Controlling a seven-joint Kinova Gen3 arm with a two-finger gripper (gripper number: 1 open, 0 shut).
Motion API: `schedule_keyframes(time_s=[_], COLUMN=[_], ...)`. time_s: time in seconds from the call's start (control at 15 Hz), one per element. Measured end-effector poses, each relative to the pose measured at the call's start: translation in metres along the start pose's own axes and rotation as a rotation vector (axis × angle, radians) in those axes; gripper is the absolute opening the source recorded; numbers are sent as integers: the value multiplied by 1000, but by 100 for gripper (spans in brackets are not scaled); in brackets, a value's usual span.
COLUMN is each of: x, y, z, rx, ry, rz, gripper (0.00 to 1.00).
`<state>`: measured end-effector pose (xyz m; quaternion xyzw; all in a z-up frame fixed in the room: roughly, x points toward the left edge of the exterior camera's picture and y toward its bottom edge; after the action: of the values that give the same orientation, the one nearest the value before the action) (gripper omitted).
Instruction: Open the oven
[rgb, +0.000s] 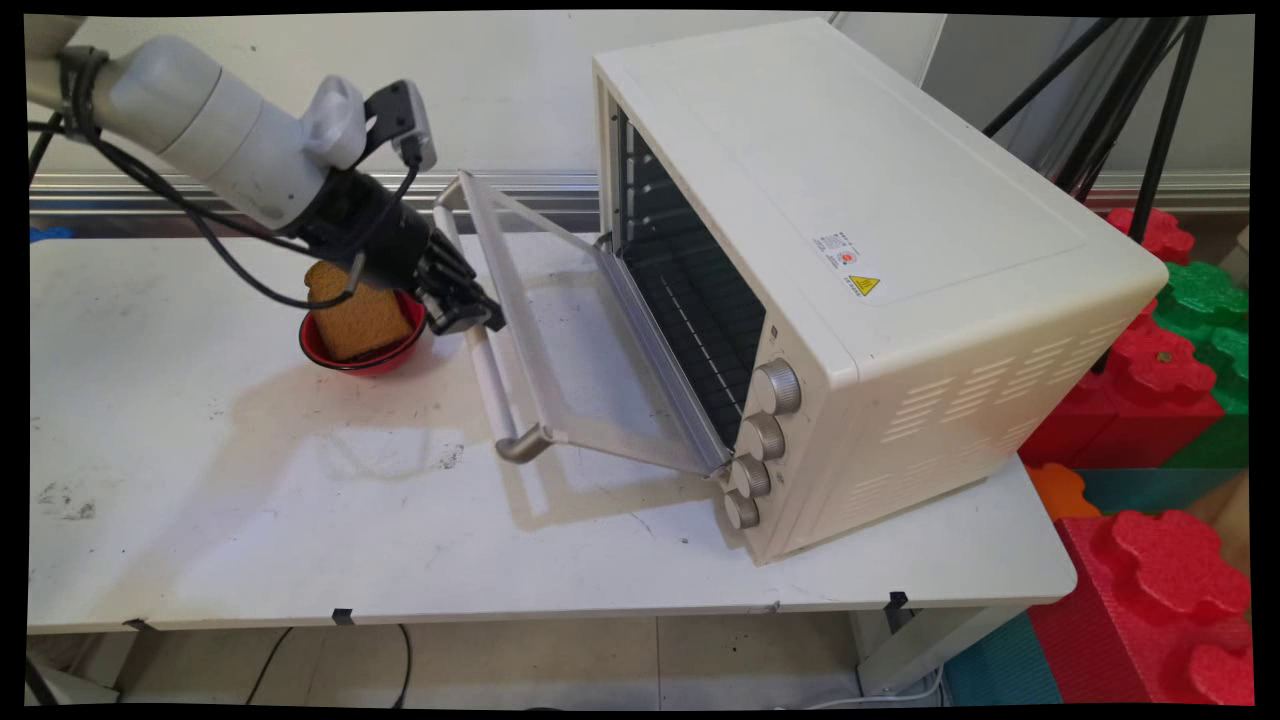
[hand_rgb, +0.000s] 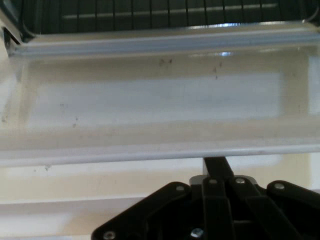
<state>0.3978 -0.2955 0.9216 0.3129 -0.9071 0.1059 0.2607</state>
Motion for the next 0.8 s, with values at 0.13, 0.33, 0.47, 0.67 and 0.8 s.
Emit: schedule_keyframes(time_s=[0.13,0.33,0.47,0.67,0.8], x=[-9,-20,-26,-36,-43], y=[0,1,1,1,2], z=[4,9,11,12,11], rx=[-1,-3,-3,-1,0], ry=[-9,-14,-15,-16,-17], rz=[3,10,12,18,21], gripper=[0,0,0,0,0])
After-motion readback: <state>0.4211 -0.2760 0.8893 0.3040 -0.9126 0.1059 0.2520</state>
